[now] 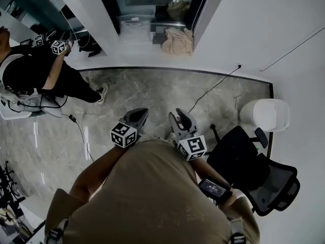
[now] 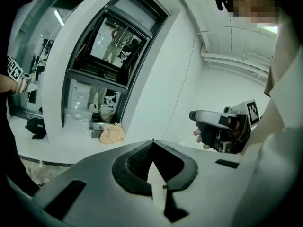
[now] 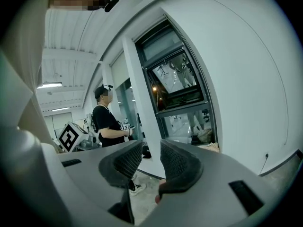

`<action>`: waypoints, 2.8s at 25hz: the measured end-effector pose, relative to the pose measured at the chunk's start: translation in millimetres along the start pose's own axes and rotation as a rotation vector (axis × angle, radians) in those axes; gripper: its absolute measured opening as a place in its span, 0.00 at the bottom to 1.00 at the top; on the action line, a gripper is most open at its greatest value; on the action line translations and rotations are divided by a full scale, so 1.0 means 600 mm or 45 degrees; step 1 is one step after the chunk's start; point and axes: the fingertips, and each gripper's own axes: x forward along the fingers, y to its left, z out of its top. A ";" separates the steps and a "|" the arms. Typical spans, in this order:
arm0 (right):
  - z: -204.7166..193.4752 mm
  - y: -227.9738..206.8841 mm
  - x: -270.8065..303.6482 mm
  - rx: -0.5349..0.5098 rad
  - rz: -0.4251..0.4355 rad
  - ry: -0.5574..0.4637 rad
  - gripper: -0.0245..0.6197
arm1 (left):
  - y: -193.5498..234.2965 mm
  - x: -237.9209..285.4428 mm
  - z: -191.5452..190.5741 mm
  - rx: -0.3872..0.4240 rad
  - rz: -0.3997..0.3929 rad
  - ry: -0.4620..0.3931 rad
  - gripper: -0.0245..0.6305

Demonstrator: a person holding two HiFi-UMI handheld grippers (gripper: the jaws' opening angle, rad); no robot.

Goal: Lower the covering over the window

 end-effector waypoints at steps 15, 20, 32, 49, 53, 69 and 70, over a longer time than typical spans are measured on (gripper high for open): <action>0.000 0.018 0.059 0.062 0.025 0.017 0.27 | 0.049 0.002 0.019 0.035 -0.082 0.032 0.06; 0.003 0.026 0.053 0.064 0.134 0.053 0.27 | 0.044 0.020 0.033 0.025 -0.050 0.015 0.06; -0.026 -0.111 -0.031 0.127 0.107 0.100 0.27 | -0.034 0.097 0.022 -0.006 0.020 -0.009 0.06; -0.027 -0.209 -0.130 0.134 0.195 0.105 0.27 | -0.129 0.178 0.022 -0.022 0.069 -0.071 0.06; 0.001 -0.245 -0.146 0.162 0.160 0.067 0.27 | -0.145 0.188 0.020 -0.030 0.078 -0.076 0.06; -0.052 -0.364 -0.193 0.206 -0.017 0.156 0.27 | -0.170 0.210 0.022 -0.013 0.102 -0.085 0.06; -0.038 -0.368 -0.190 0.184 -0.021 0.135 0.27 | -0.170 0.212 0.021 -0.015 0.103 -0.084 0.06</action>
